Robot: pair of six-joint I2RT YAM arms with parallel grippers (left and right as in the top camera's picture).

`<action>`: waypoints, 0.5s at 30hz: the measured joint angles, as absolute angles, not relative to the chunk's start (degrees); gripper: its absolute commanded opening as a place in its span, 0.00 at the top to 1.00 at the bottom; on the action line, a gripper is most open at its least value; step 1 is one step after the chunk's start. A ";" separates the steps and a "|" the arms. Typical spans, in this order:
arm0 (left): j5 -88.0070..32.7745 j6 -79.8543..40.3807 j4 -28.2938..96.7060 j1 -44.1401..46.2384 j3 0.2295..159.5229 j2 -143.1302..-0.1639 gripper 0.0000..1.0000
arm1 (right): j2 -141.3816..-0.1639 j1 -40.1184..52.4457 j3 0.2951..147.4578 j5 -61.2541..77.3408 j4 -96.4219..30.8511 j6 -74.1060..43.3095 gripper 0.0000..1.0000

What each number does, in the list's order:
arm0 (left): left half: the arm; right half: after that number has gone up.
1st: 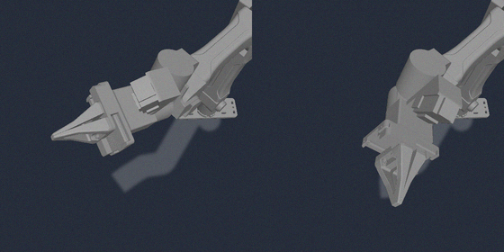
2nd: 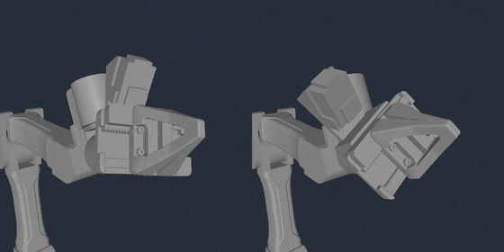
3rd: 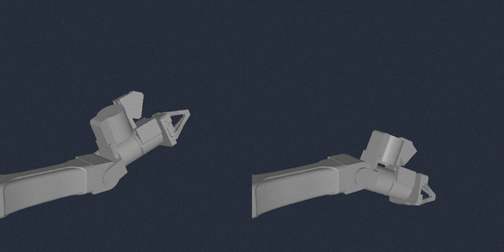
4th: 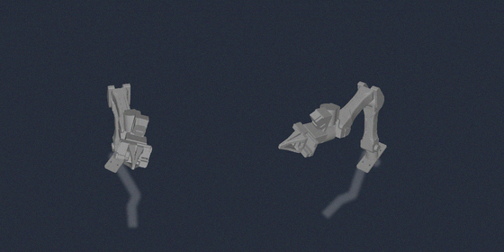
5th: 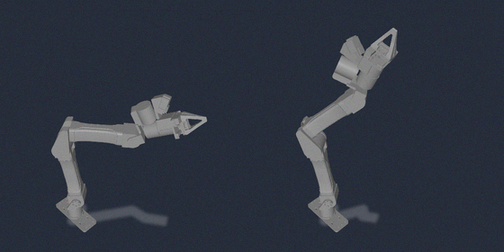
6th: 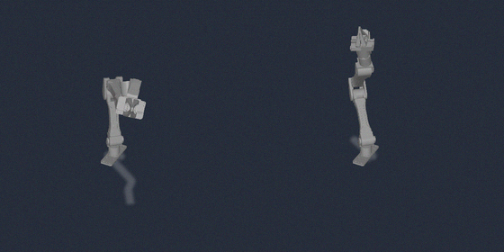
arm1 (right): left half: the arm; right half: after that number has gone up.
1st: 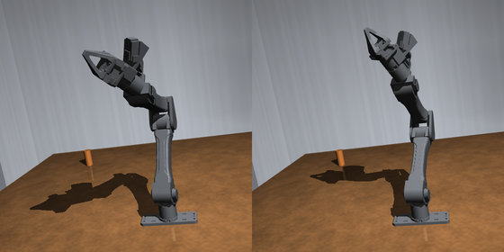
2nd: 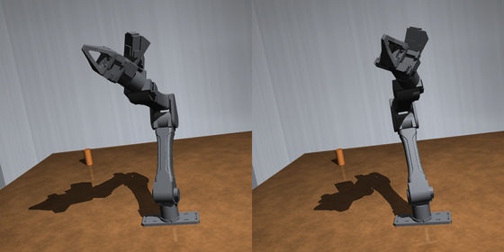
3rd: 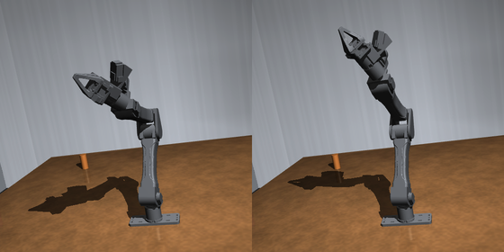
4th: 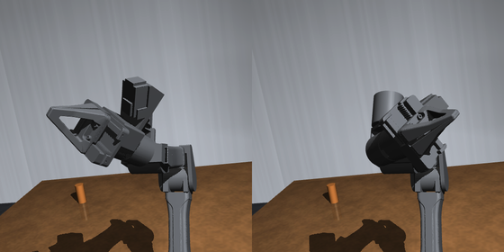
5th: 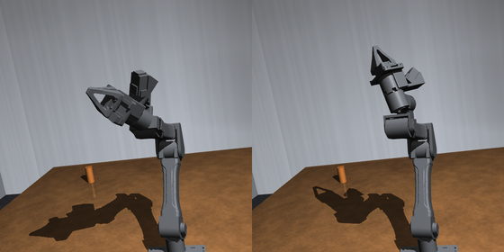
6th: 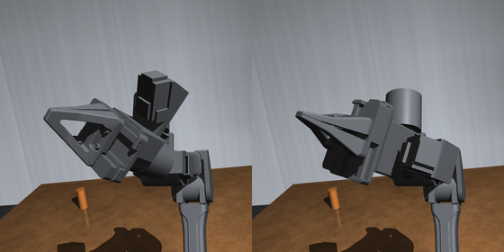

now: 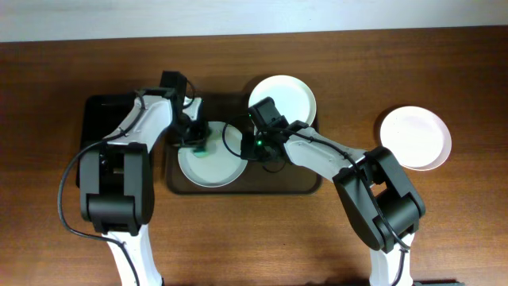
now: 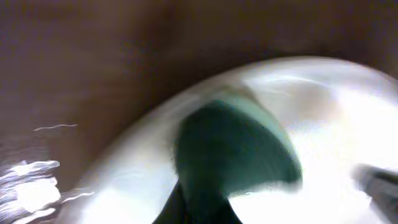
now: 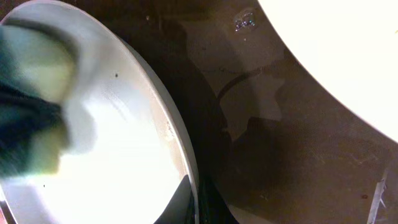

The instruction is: Clean dirty plates on tray and stack at the side

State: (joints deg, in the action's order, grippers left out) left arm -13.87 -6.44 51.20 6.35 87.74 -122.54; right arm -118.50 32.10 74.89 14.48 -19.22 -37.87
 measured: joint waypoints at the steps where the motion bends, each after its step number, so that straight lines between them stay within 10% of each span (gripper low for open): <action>1: -8.32 -7.55 52.34 6.35 88.95 -122.85 0.99 | -118.50 32.08 74.89 14.50 -19.22 -37.82 0.96; 15: -3.36 -12.64 59.29 6.02 99.85 -116.92 0.99 | -117.69 31.66 74.89 17.02 -22.85 -37.01 0.96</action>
State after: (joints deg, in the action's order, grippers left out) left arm -3.36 -12.64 59.29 6.02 99.85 -116.92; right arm -117.69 31.66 74.89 17.02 -22.85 -37.01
